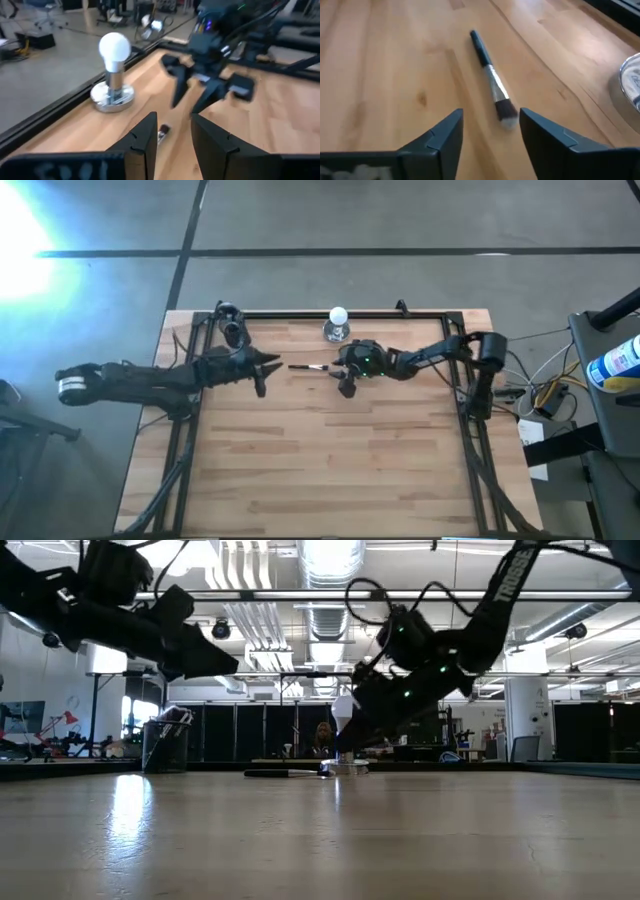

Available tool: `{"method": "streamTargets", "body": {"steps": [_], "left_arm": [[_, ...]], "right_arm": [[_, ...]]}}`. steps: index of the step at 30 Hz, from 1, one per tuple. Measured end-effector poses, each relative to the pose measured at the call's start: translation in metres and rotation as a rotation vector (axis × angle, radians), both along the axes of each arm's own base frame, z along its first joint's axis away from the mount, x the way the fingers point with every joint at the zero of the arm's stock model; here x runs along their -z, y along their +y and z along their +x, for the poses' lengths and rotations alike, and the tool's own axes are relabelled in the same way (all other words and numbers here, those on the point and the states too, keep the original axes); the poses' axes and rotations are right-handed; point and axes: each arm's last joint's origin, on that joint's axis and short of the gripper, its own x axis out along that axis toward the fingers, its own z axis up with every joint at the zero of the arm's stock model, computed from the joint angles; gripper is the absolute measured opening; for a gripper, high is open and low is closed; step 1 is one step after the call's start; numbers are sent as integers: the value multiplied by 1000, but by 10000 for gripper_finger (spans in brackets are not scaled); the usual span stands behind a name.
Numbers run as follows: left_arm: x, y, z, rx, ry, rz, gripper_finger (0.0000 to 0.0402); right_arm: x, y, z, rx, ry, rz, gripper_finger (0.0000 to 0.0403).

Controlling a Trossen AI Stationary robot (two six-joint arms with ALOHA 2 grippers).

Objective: Put items in baskets/containers
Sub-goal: Put the black powder brush into the black brush holder

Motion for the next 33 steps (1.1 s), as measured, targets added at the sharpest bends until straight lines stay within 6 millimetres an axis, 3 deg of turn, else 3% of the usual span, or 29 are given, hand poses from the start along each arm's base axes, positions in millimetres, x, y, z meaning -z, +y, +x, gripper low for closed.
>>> {"method": "streamTargets", "body": {"steps": [5, 10, 15, 20, 24, 28, 33], "left_arm": [[10, -3, -5, 0, -45, -35, 112], [14, -4, -6, 14, -41, -57, 112], [14, -5, -6, 24, -45, -81, 112], [14, -6, -6, 53, -63, -160, 112], [9, -6, -1, 112, -43, -247, 106], [0, -8, 4, 203, -5, -311, 86], [-17, -8, 11, 275, 51, -390, 55]], "right_arm": [[14, -17, 14, 2, 104, -33, 210], [25, -31, 24, -4, 153, -21, 204], [31, -34, 39, -51, 152, -26, 168], [30, -29, 45, -95, 178, -52, 93], [22, -23, 41, -142, 221, -77, 22], [4, -13, 35, -222, 266, -139, 11], [-41, 10, 30, -350, 250, -325, 9]]}}
